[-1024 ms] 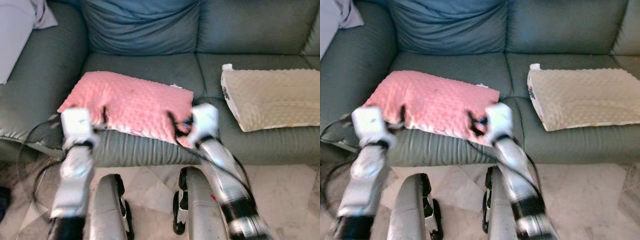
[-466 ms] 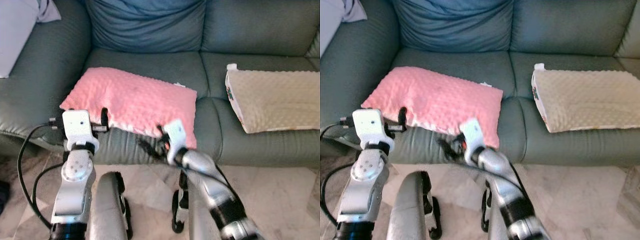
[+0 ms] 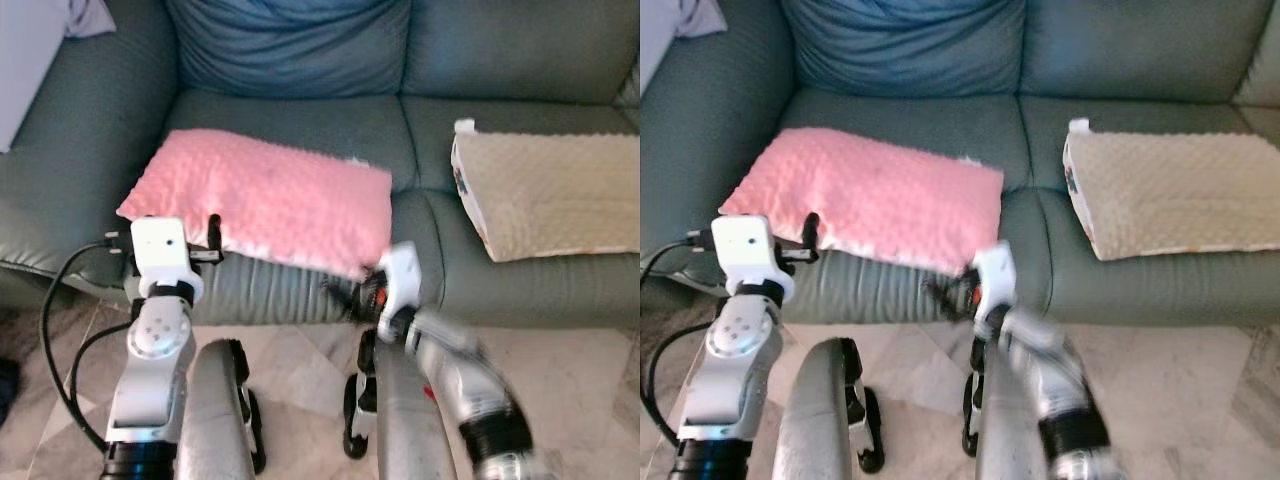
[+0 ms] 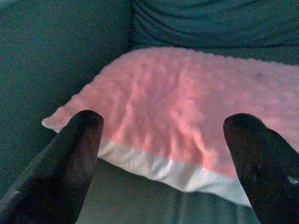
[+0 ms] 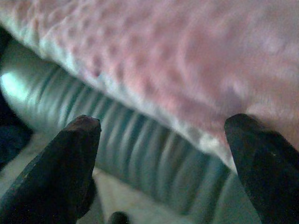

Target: Move the pillow to the sofa

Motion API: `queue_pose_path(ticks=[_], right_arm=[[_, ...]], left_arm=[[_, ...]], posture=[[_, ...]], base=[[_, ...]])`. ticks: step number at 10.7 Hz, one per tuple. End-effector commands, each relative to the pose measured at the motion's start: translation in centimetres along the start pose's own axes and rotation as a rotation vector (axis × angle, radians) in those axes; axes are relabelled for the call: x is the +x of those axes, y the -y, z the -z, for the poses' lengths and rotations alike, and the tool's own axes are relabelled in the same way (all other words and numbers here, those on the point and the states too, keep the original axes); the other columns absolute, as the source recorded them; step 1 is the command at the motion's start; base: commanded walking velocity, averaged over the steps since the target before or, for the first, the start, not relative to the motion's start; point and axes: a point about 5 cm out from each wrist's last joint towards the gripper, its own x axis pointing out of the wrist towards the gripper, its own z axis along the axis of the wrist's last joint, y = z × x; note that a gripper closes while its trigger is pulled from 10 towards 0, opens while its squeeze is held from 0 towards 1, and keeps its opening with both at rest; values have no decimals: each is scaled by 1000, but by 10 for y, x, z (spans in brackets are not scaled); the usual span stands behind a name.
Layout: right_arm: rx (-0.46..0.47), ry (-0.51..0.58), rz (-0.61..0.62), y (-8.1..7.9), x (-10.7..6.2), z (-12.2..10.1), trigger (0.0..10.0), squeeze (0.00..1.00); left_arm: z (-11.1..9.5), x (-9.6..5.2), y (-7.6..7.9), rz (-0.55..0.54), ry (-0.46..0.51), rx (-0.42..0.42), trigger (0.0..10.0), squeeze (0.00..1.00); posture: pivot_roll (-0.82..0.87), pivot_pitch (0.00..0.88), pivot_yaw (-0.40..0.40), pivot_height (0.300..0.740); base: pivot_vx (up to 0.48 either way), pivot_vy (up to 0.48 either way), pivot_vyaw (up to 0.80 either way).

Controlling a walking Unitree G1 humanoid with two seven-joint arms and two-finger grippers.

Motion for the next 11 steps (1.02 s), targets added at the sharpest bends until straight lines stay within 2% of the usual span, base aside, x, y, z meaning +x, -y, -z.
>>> queue_pose_path(ticks=[1, 3, 4, 6, 8, 10, 11], right_arm=[[7, -6, 27, 8, -1, 3, 10000, 1000], [-22, 15, 99, 30, 4, -13, 10000, 1000], [-26, 26, 112, 36, 5, -18, 10000, 1000], [-44, 27, 122, 39, 4, -16, 10000, 1000], [-38, 40, 101, 34, 4, -11, 10000, 1000], [-74, 125, 60, 19, 2, -22, 10000, 1000], [-120, 200, 58, 8, -1, -34, 10000, 1000]], left_arm=[[2, -1, -1, -4, -16, 11, 10000, 0], [2, -4, -3, -12, -19, 19, 10000, 0], [4, -5, -5, -16, -25, 23, 10000, 0], [4, -7, -5, -18, -29, 26, 10000, 0], [3, -6, -4, -13, -29, 26, 10000, 0], [4, -4, -3, -13, -28, 24, 10000, 0], [3, -2, -2, -16, -23, 20, 10000, 0]], posture=[[-13, 326, -20, 609], [0, 331, -22, 609], [4, 334, -22, 609], [1, 340, -22, 609], [-3, 342, -19, 609], [-6, 322, -23, 609], [-9, 308, -27, 609]], base=[[0, 0, 0], [0, 0, 0], [0, 0, 0], [0, 0, 0], [0, 0, 0], [0, 0, 0], [0, 0, 0]])
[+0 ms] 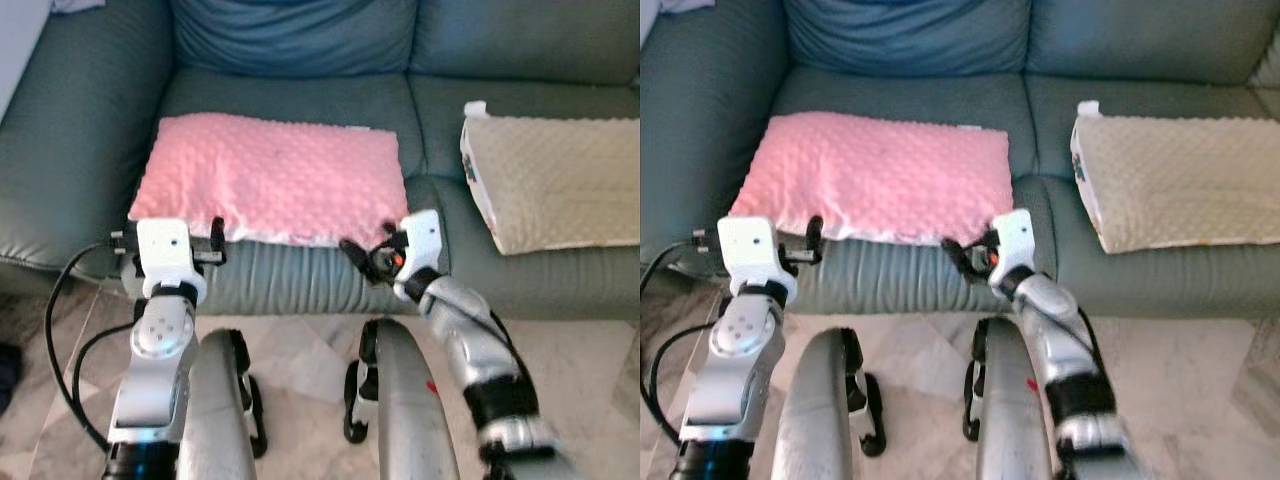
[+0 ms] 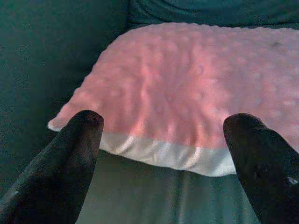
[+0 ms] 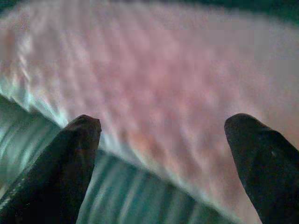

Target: Move the pillow to the sofa

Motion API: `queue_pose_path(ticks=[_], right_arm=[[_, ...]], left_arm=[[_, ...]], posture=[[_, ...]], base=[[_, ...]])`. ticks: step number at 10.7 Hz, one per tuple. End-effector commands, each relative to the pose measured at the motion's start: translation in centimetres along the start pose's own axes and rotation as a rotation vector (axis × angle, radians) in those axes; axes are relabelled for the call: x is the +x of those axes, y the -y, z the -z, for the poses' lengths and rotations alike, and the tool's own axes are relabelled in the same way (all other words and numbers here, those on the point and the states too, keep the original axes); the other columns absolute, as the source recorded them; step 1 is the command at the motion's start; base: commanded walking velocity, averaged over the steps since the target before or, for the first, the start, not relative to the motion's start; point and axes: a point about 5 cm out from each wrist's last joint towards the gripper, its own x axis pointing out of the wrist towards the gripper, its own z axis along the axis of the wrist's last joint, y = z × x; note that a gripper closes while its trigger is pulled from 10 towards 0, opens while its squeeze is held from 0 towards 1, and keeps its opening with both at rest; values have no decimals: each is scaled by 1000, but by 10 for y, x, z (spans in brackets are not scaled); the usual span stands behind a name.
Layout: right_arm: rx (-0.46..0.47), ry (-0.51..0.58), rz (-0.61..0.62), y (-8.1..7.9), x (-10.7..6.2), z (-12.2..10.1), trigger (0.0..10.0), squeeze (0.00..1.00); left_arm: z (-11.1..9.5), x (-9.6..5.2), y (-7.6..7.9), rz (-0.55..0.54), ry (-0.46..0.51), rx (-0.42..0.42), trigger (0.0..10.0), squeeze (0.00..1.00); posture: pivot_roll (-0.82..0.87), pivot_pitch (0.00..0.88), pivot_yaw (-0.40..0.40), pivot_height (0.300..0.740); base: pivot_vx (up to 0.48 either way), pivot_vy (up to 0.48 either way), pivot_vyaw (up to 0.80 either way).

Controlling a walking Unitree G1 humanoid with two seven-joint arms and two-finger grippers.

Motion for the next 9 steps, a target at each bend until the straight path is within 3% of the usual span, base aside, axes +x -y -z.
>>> queue_pose_path(ticks=[1, 2, 3, 4, 9], right_arm=[[-8, 23, -3, -7, -3, -3, 10000, 1000], [17, 15, -7, -12, -5, 1, 10000, 1000], [40, -22, 2, -9, -8, 10, 10000, 1000], [121, -85, 32, -2, -13, 23, 10000, 1000], [68, -140, 87, 24, -10, 31, 10000, 1000]], left_arm=[[4, -1, -2, -20, -11, 6, 10000, 0], [3, 1, -1, -21, -7, 0, 10000, 0], [3, 1, 1, -16, -7, -3, 10000, 0], [4, -1, 1, -11, -11, -3, 10000, 0], [6, -9, -4, -20, -28, 6, 10000, 0]], posture=[[-14, 300, -31, 609], [-19, 298, -33, 609], [-19, 301, -36, 609], [-16, 307, -37, 609], [12, 344, -34, 609]], base=[[0, 0, 0], [0, 0, 0], [0, 0, 0], [0, 0, 0], [0, 0, 0]])
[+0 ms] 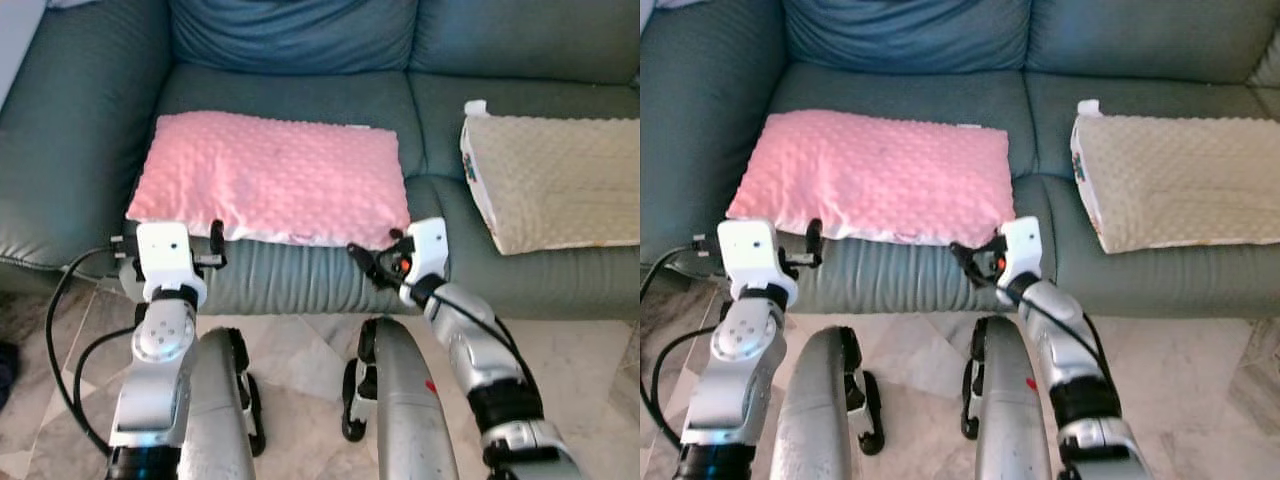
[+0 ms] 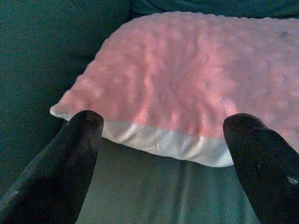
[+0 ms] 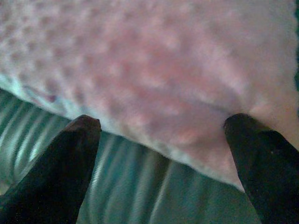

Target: Move the pillow to the sofa

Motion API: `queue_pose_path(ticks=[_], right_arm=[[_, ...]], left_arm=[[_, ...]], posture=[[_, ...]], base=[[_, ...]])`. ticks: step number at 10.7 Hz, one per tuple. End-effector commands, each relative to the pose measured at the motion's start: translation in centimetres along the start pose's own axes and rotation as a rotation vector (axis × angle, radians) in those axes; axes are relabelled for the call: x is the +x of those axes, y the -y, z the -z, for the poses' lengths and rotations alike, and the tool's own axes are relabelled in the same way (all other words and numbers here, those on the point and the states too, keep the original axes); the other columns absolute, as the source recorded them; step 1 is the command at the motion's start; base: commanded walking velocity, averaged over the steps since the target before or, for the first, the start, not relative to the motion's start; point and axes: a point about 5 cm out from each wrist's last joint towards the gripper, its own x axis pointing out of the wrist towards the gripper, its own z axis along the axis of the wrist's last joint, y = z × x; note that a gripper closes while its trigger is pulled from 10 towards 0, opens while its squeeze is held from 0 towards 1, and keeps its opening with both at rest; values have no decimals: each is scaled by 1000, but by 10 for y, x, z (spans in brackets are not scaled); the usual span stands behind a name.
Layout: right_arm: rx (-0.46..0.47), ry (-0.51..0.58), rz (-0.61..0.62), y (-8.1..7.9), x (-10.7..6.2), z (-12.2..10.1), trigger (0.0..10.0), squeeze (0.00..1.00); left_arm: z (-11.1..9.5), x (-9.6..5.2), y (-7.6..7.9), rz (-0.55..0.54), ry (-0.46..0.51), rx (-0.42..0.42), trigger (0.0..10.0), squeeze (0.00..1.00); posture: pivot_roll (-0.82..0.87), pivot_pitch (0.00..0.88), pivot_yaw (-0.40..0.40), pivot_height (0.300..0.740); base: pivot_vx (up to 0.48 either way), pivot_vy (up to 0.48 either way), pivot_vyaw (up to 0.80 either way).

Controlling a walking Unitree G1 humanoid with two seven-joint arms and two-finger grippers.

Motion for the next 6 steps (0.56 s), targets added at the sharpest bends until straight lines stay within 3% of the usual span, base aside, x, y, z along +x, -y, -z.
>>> queue_pose_path(ticks=[1, 6], right_arm=[[11, -13, 32, 7, -3, 6, 10000, 1000], [-37, -6, 77, 20, -2, 5, 10000, 1000]], left_arm=[[2, -4, -4, -3, -14, 16, 10000, 0], [0, -4, -5, 4, -16, 25, 10000, 0]], posture=[[17, 353, -29, 609], [20, 367, -24, 609]], base=[[0, 0, 0], [0, 0, 0]])
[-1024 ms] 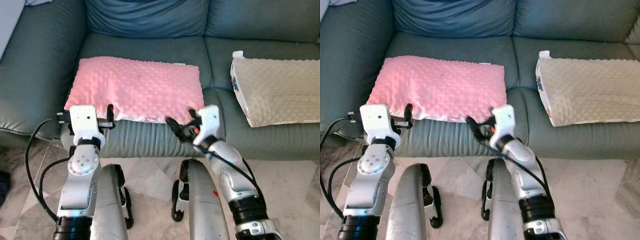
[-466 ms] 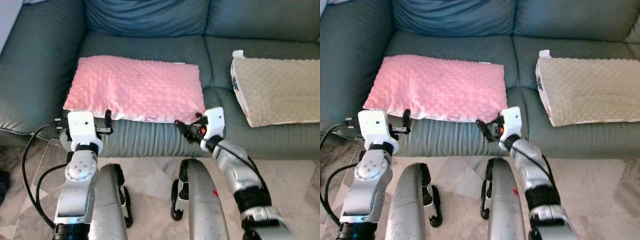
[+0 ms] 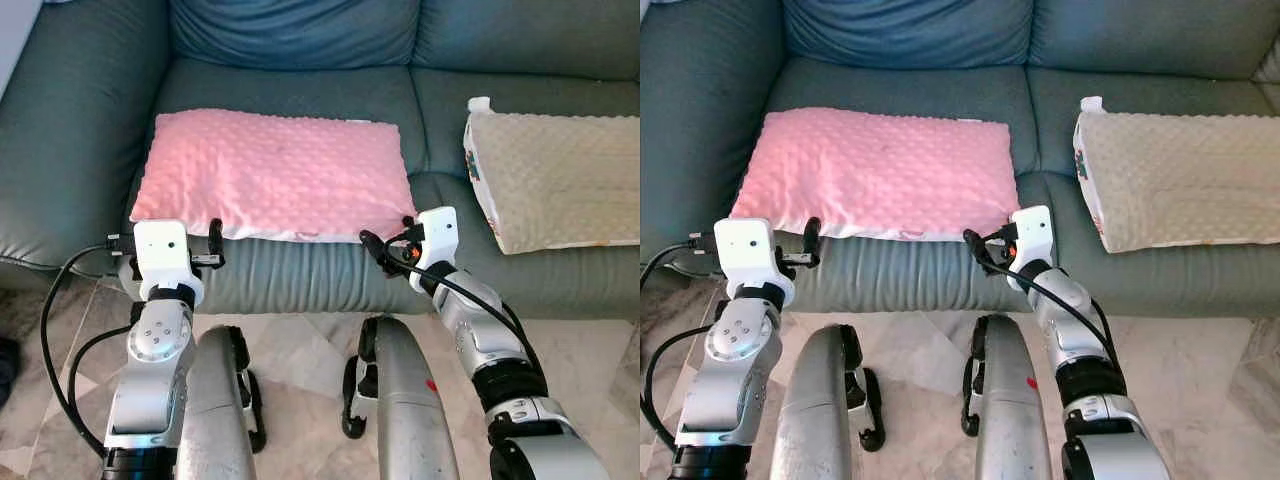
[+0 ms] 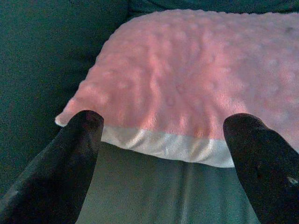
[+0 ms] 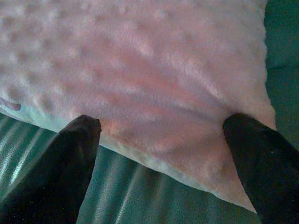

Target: Move the pillow to the sofa

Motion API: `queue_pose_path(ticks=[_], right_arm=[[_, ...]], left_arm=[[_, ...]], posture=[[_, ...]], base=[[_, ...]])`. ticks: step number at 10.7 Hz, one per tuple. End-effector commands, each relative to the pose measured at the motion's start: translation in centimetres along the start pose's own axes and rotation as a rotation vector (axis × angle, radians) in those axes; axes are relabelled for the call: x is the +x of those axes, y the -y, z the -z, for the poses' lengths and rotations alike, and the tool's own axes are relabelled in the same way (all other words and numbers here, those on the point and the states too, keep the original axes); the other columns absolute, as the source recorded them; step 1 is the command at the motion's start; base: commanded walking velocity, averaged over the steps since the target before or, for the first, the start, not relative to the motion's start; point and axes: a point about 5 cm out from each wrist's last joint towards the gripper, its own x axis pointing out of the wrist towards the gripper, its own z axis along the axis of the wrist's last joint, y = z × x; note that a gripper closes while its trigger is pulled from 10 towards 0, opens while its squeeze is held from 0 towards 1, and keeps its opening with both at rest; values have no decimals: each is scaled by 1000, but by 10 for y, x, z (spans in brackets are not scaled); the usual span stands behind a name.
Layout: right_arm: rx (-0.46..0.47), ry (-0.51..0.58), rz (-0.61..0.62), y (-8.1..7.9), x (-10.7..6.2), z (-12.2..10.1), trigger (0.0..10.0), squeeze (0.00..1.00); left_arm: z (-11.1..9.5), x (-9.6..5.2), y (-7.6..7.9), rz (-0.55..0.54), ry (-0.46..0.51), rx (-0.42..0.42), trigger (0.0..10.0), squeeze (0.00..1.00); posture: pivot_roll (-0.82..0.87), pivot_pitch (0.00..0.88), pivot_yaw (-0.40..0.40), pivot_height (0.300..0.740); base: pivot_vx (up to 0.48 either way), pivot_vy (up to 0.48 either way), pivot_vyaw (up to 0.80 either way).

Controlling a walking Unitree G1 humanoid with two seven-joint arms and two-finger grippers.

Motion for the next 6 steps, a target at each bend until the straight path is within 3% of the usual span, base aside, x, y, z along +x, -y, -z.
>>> queue_pose_path(ticks=[1, 5, 6], right_arm=[[18, -17, 17, 1, -5, 9, 10000, 1000], [31, 160, -80, -32, -7, -29, 10000, 1000], [24, 181, -94, -42, -14, -32, 10000, 0]], left_arm=[[3, -4, -3, -7, -18, 13, 10000, 0], [-4, 3, -11, -36, 11, 7, 10000, 0], [-10, 4, -15, -12, 72, 59, 10000, 0]], posture=[[20, 366, -23, 609], [-9, 303, -24, 609], [-22, 264, -27, 609]], base=[[0, 0, 0], [0, 0, 0], [0, 0, 0]])
